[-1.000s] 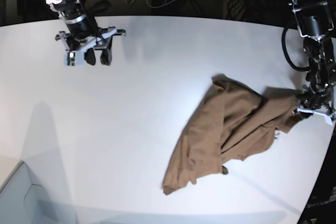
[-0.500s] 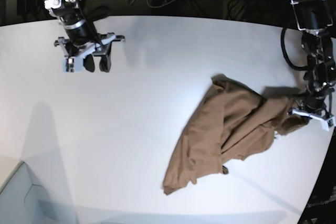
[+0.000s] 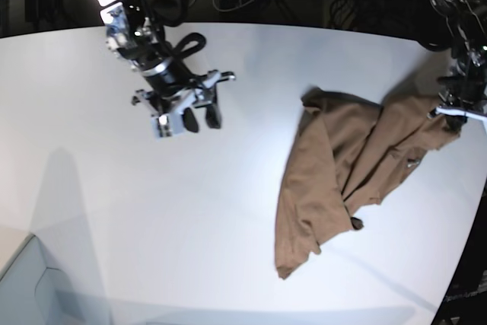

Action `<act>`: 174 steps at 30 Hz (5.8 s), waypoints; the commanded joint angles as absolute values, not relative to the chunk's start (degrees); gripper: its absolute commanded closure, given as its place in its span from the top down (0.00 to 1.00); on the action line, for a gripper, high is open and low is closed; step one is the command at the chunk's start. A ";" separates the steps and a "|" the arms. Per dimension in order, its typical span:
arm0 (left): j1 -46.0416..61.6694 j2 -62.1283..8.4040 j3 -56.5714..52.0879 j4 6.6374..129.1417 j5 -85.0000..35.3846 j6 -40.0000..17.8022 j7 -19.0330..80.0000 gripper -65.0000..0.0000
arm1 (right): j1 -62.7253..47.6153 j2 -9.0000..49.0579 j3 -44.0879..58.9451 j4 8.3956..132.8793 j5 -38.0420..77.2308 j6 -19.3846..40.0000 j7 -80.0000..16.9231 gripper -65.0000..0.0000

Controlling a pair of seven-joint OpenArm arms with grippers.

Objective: Layout the t-shirt on the table in an organized manner, then fold the t-shirt properly
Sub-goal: 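Reach the right gripper to the t-shirt and grasp another edge, then lift the t-shirt with both grippers and stretch it between them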

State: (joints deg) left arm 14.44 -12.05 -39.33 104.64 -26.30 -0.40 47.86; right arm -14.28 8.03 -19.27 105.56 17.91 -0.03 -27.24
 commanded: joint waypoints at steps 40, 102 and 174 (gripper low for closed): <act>24.66 -9.27 -39.87 98.51 -26.51 -0.40 46.11 0.00 | 13.76 -8.57 -38.02 65.63 17.98 0.04 -17.01 0.56; 18.33 -8.92 -39.96 109.58 -39.60 -0.31 46.81 0.00 | -14.90 -1.89 -1.54 108.26 26.07 0.22 -13.93 0.00; 0.40 -5.41 -17.19 84.97 -38.81 -0.04 54.90 0.79 | -16.66 -1.45 -1.71 100.53 33.10 0.22 -10.95 0.59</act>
